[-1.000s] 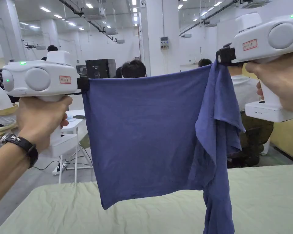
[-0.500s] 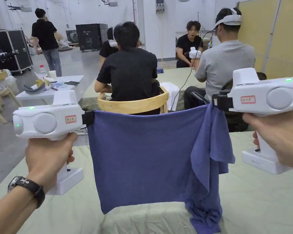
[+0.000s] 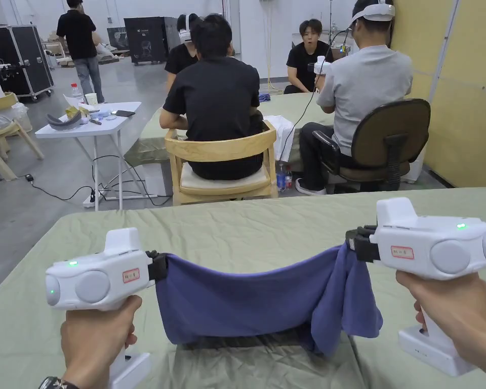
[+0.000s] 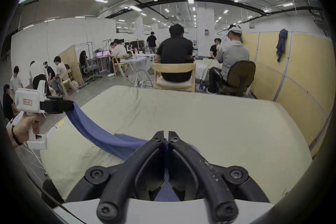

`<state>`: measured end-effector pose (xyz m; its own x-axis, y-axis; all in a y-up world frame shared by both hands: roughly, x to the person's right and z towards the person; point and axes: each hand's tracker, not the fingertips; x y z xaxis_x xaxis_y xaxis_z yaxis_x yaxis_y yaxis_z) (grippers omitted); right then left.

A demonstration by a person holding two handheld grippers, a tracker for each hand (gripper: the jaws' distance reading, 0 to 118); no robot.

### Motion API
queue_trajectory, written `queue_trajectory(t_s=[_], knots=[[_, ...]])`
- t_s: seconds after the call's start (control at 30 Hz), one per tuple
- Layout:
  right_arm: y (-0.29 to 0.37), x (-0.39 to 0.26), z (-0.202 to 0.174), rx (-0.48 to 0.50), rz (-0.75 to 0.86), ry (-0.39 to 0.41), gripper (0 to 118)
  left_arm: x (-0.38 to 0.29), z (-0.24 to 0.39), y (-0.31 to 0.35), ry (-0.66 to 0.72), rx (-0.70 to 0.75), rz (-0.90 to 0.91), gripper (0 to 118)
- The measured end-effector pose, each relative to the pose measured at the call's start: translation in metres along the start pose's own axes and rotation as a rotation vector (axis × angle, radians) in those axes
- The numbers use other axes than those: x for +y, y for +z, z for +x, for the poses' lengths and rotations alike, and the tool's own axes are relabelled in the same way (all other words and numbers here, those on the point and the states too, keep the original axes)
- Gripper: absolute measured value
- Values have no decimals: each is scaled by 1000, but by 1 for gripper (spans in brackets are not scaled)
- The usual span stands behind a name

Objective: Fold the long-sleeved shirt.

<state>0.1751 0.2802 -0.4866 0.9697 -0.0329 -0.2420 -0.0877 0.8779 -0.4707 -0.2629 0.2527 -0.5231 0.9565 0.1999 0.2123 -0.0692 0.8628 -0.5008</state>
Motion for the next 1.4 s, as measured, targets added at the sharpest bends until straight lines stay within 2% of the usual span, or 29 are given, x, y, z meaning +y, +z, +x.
queue_trajectory(t_s=[0.1,0.4,0.6,0.83,0.93,1.07,1.1,1.17,1.23,1.27,1.4], knots=[[21,-36,-1,1,-22,15,3,-32,-5,30,14,-14,-21,2],[92,-138,-24,40,-98,-22,3,-127,-11,113,19,-15,-87,2],[112,-193,-33,62,-157,-87,3,-182,-9,150,18,-2,-157,2],[96,-244,-34,44,-260,-147,3,-237,-9,130,31,13,-334,2],[86,-252,-36,21,-292,-120,3,-253,-7,116,5,36,-400,2],[79,-260,-35,27,-318,-138,4,-270,-5,108,16,35,-453,6],[78,-260,-36,31,-328,-142,7,-272,-6,106,24,36,-459,13],[78,-262,-37,41,-332,-143,29,-276,-5,105,34,36,-470,32],[74,-262,-38,54,-350,-140,52,-275,-3,107,26,58,-450,34],[73,-261,-39,48,-355,-140,59,-275,-3,107,20,63,-438,37],[71,-253,-45,-1,-363,-104,59,-264,-1,112,30,59,-402,44]])
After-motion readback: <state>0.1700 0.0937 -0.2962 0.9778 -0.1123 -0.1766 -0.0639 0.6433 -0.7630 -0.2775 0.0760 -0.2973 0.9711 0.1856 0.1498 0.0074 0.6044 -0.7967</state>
